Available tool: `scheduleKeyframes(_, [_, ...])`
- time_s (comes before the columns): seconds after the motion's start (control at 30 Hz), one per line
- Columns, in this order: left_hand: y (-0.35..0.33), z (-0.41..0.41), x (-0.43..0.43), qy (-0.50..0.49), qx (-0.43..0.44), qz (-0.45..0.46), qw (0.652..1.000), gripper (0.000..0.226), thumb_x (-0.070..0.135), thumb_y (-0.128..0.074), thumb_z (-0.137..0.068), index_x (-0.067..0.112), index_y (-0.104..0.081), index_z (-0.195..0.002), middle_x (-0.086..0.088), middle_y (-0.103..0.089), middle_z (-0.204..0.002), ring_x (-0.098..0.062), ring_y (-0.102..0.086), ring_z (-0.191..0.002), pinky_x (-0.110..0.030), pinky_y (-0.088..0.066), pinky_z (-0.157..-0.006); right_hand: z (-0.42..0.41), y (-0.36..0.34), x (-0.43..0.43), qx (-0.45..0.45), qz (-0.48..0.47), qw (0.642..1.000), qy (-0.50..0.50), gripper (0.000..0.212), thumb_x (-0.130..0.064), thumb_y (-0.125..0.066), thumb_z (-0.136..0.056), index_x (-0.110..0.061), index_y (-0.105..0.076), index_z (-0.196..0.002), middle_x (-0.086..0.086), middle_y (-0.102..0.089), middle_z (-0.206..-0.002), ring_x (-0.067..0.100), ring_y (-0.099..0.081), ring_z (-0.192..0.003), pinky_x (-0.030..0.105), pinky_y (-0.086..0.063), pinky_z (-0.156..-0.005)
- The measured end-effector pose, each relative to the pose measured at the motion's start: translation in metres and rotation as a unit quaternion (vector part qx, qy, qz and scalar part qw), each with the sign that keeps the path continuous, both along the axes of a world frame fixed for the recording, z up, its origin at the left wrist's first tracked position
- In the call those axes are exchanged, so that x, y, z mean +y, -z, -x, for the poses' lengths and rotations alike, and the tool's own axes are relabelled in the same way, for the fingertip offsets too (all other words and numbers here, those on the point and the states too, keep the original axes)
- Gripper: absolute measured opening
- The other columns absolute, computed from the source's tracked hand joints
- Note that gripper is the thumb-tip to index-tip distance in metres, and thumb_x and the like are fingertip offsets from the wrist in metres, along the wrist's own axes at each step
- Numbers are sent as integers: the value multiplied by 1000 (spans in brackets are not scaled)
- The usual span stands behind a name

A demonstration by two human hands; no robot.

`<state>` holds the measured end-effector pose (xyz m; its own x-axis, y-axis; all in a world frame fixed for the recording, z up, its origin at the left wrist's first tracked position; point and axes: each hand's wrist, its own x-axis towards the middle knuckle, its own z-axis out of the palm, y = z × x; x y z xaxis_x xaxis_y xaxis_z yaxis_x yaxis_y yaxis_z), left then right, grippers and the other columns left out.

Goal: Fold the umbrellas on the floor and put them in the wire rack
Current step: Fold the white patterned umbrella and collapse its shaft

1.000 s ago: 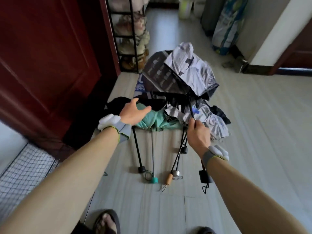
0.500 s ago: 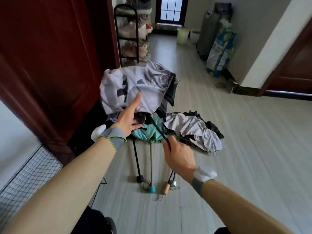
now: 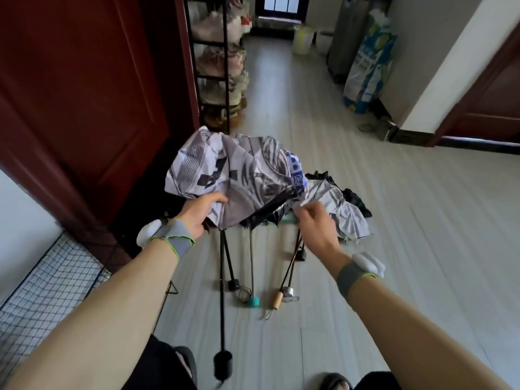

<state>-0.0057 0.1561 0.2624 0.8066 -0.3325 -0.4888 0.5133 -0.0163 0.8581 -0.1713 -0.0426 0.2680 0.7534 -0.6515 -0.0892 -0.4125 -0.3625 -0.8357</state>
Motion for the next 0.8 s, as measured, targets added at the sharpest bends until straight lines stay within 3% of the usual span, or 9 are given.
scheduleKeyframes(0.13, [-2, 2, -6, 25, 5, 9, 1000, 17, 8, -58, -89, 4, -74, -92, -7, -75, -78, -22, -70, -72, -30, -53, -73, 0, 6, -21, -21, -147, 983, 109, 24, -38, -45, -103, -18, -52, -113, 2, -62, -102, 22, -61, -91, 38, -49, -81])
scheduleKeyframes(0.3, [-12, 12, -12, -22, 61, 66, 996, 30, 8, -38, -90, 11, -63, -73, -3, -68, -64, -21, -64, -67, -29, -48, -73, -2, 3, -37, -68, -244, 954, 159, 50, -62, -43, -94, -22, -51, -123, -1, -64, -114, 21, -62, -105, 45, -50, -100])
scheduleKeyframes(0.37, [-13, 17, -12, -38, 63, 69, 995, 25, 9, -39, -85, 14, -59, -71, -2, -65, -64, -21, -61, -66, -29, -47, -70, 0, -3, -34, -98, -295, 938, 151, 42, -60, -43, -98, -25, -59, -114, -2, -69, -106, 17, -63, -96, 40, -51, -94])
scheduleKeyframes(0.43, [-13, 21, -13, -26, 54, 65, 996, 19, 12, -41, -79, 16, -57, -71, -3, -63, -71, -22, -61, -64, -26, -48, -65, 5, -13, -27, -84, -328, 933, 124, 28, -47, -42, -107, -28, -60, -96, -6, -73, -78, 12, -67, -72, 30, -54, -75])
scheduleKeyframes(0.57, [-10, 31, -20, 18, 53, 59, 997, 14, 20, -51, -72, 14, -64, -73, -5, -68, -71, -25, -66, -65, -24, -53, -61, 22, -46, 1, -64, -277, 958, 29, 21, -4, -33, -111, -23, -43, -111, -20, -62, -70, -18, -54, -44, 5, -43, -49])
scheduleKeyframes(0.67, [-14, 43, -33, 45, 30, 20, 998, 25, 21, -60, -62, 11, -67, -84, -7, -69, -74, -23, -65, -63, -24, -52, -59, 19, -33, 11, -3, -221, 974, -39, 19, -1, -54, -102, -13, -48, -88, 14, -52, -56, -9, -54, -39, 7, -42, -47])
scheduleKeyframes(0.7, [-16, 48, -37, 44, 20, 0, 999, 34, 22, -63, -57, 9, -68, -89, -8, -68, -76, -24, -63, -63, -26, -52, -62, 14, -36, 22, -9, -213, 975, -64, 17, -13, -69, -91, -8, -52, -90, 9, -56, -69, -1, -60, -47, 10, -46, -54])
scheduleKeyframes(0.73, [-17, 52, -40, 48, 11, -17, 999, 39, 26, -68, -58, 10, -67, -94, -9, -66, -78, -24, -62, -63, -29, -51, -65, 8, -31, 28, -41, -192, 978, -75, 36, -27, -77, -76, -7, -57, -99, 15, -64, -86, 9, -66, -64, 24, -53, -67])
scheduleKeyframes(0.8, [-21, 67, -48, 82, 1, -16, 996, 37, 49, -65, -82, 15, -67, -97, -8, -67, -80, -24, -62, -66, -33, -50, -68, -6, -13, 30, -81, -129, 983, -99, 60, -44, -76, -70, -21, -59, -123, 9, -67, -121, 23, -65, -107, 39, -54, -91])
